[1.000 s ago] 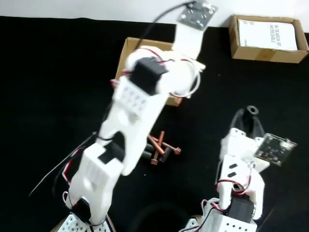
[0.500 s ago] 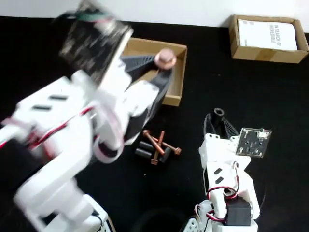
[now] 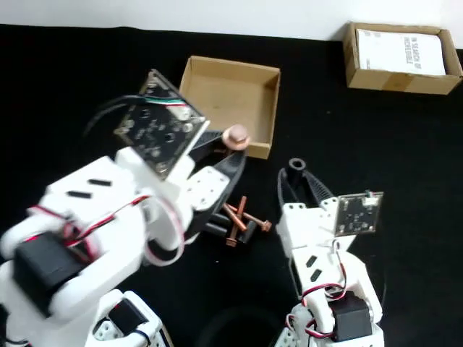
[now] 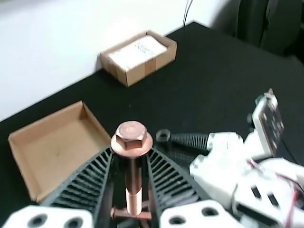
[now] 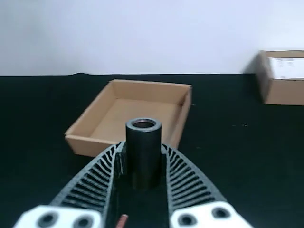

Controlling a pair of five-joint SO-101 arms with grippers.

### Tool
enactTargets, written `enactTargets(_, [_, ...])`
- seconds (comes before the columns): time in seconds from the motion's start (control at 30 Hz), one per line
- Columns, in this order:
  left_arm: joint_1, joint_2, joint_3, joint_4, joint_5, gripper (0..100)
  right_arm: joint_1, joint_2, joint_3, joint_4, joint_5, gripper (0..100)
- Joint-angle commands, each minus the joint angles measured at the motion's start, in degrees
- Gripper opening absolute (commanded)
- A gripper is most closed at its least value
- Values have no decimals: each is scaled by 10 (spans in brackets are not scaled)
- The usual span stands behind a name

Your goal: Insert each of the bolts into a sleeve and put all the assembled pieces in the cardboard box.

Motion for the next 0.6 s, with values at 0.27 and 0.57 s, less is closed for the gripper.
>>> enactTargets(0.27, [12,-46,281,-343,-2,8,-36,-7,-7,-14,-4,5])
enactTargets(0.57, [24,-46,415,-478,-2,8,-36,-7,4,-15,-4,5])
